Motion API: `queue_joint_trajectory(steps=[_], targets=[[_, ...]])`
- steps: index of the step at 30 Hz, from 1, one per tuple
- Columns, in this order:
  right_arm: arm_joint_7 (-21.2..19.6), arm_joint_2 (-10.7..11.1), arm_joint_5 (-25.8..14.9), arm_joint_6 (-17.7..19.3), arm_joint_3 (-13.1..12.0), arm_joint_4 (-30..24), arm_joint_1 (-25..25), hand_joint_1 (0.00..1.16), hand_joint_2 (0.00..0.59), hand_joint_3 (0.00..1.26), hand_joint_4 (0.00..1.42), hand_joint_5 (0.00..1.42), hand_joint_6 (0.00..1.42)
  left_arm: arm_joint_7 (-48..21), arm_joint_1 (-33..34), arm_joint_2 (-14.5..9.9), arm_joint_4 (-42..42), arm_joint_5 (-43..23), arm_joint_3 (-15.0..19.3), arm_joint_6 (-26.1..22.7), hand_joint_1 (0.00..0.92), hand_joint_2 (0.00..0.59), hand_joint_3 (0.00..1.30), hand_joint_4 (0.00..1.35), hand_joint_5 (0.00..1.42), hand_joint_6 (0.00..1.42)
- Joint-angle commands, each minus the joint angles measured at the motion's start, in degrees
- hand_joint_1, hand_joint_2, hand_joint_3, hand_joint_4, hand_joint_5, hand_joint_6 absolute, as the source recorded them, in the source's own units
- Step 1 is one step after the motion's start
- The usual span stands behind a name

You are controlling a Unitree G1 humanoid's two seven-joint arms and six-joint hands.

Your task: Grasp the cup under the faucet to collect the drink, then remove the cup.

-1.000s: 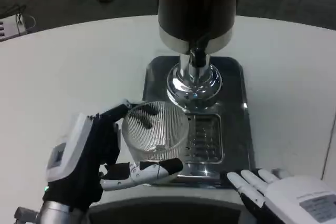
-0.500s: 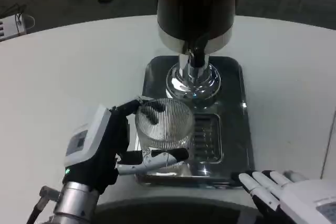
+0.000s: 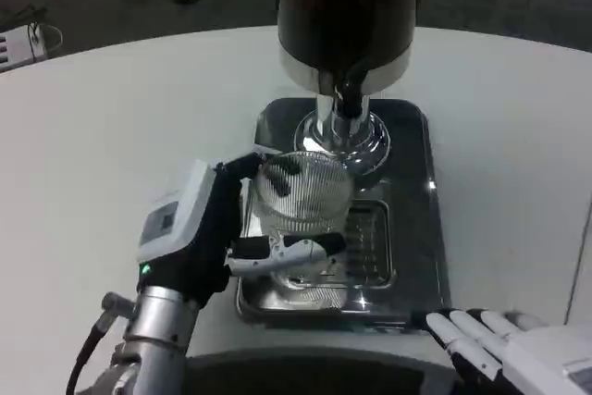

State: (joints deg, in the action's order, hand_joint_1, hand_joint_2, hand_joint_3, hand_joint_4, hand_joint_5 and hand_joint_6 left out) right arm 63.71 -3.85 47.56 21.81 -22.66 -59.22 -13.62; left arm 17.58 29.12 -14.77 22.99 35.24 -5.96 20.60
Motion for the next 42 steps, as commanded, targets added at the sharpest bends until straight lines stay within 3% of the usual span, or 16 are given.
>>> queue_joint_trajectory(steps=[1, 10, 15, 19, 21, 25, 29, 38, 42], targets=[[0.8, -0.2, -1.6, 0.3, -1.0, -0.8, -0.8, 0.54, 0.449, 0.0, 0.0, 0.0, 0.0, 2.4, 2.9, 0.3, 2.6, 0.5, -1.6, -0.3, 0.573, 0.0, 0.99, 1.13, 1.35, 1.42], [1.8, 0.7, -2.8, -1.3, -2.1, -0.8, -1.1, 0.53, 0.454, 0.0, 0.0, 0.0, 0.0, 0.9, 6.9, 0.4, 7.2, 1.0, -5.3, -2.4, 0.573, 0.0, 0.93, 1.07, 1.28, 1.42], [1.9, 1.4, -3.2, -2.4, -2.3, -0.8, -1.4, 0.53, 0.454, 0.0, 0.0, 0.0, 0.0, 0.4, 7.5, 0.3, 7.5, 0.9, -6.9, -3.5, 0.562, 0.0, 0.83, 0.94, 1.17, 1.39], [1.8, 2.0, -3.4, -3.2, -2.2, -0.8, -1.6, 0.53, 0.454, 0.0, 0.0, 0.0, 0.0, 0.2, 7.8, 0.1, 7.4, 0.8, -7.7, -4.4, 0.491, 0.0, 0.71, 0.77, 1.03, 1.34], [1.9, 2.3, -3.5, -3.9, -2.0, -0.8, -1.6, 0.53, 0.454, 0.0, 0.0, 0.0, 0.0, 0.0, 7.9, 0.0, 7.2, 1.0, -8.0, -4.8, 0.322, 0.029, 0.64, 0.67, 0.98, 1.29], [1.8, 2.9, -3.5, -4.9, -1.5, -0.8, -1.6, 0.53, 0.454, 0.0, 0.0, 0.0, 0.0, 0.0, 8.0, -0.3, 6.8, 1.1, -8.3, -5.6, 0.197, 0.022, 0.52, 0.47, 0.76, 1.07], [1.9, 3.8, -3.5, -6.8, -0.6, -0.8, -1.5, 0.53, 0.454, 0.0, 0.0, 0.0, 0.0, 0.4, 7.9, -0.7, 5.7, 1.1, -8.2, -6.1, 0.155, 0.01, 0.38, 0.31, 0.62, 0.92], [1.6, 6.6, -3.1, -11.7, 1.4, -0.8, -0.9, 0.53, 0.454, 0.0, 0.0, 0.0, 0.0, 1.2, 8.0, -1.2, 3.6, 1.0, -7.4, -6.5, 0.124, 0.012, 0.28, 0.18, 0.47, 0.71], [1.1, 7.8, -2.9, -13.0, 2.1, -0.8, -0.8, 0.53, 0.454, 0.0, 0.0, 0.0, 0.0, 0.4, 5.9, -2.0, -0.1, 0.2, -6.6, -5.9, 0.118, 0.012, 0.26, 0.16, 0.43, 0.68]])
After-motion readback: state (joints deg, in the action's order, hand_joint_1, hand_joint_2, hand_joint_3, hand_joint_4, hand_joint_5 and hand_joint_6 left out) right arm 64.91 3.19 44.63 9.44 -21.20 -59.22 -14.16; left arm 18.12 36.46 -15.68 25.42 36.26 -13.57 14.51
